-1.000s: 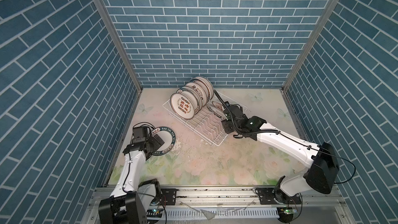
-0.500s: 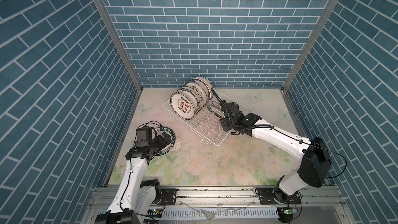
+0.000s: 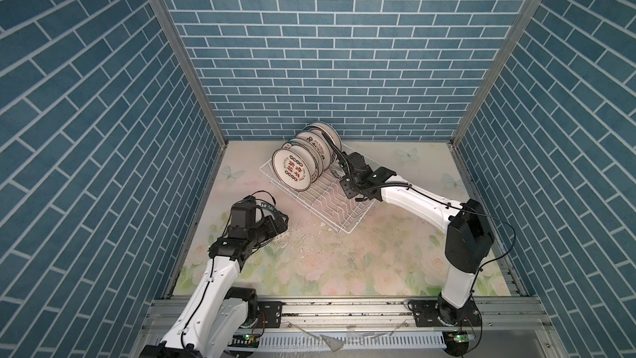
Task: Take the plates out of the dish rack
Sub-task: 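Lower the right gripper onto the next green-rimmed plate while the left draws back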
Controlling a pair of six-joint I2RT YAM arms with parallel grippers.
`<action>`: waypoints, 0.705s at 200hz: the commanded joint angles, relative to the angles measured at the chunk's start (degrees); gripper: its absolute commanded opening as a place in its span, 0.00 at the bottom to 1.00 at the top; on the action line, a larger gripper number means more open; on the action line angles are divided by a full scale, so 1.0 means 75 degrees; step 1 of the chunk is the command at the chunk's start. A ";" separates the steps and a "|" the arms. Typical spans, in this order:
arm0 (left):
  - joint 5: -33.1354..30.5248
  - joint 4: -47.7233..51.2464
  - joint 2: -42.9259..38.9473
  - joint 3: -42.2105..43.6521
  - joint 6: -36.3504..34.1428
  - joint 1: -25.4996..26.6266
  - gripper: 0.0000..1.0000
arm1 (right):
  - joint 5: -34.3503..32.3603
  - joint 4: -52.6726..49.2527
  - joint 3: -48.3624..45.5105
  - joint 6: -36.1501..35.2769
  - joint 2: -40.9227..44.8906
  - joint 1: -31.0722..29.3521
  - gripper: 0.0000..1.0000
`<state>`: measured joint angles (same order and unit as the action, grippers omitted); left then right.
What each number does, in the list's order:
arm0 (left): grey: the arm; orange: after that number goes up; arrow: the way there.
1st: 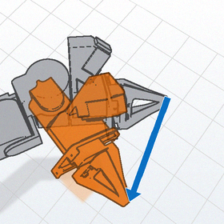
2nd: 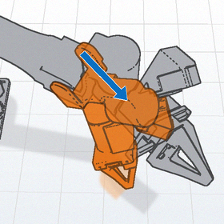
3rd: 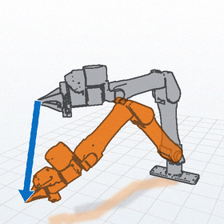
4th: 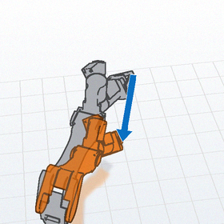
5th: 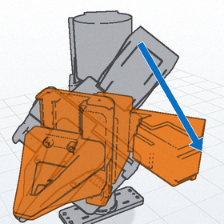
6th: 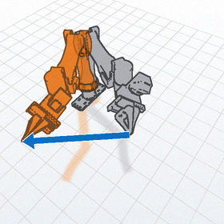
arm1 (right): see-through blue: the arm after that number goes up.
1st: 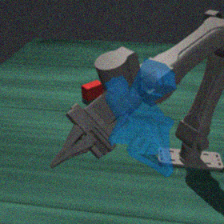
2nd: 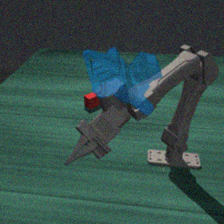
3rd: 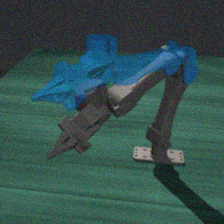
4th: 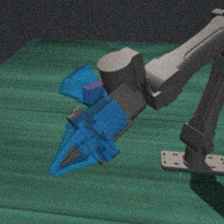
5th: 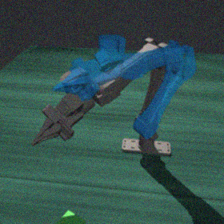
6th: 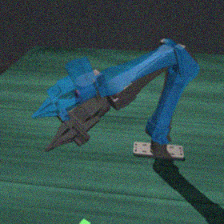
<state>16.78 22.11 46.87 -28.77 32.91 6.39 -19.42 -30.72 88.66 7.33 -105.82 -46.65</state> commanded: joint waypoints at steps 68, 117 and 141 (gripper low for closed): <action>-0.0727 -0.0585 -0.0011 0.0299 -0.0125 0.0079 0.99 | -0.0416 0.0293 0.0536 -0.1333 -0.0766 0.0090 0.28; -0.0756 -0.0848 0.0163 0.0366 -0.0218 0.0073 0.99 | -0.0578 0.0529 0.0396 -0.1457 -0.0823 0.0082 0.16; -0.0763 -0.0852 0.0074 0.0350 -0.0257 0.0074 0.99 | -0.0613 0.0608 0.0291 -0.1511 -0.0799 0.0099 0.12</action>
<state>11.77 16.95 47.99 -26.61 32.23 6.68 -25.76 -27.20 90.50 -3.97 -110.67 -45.34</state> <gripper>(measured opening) 0.994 0.131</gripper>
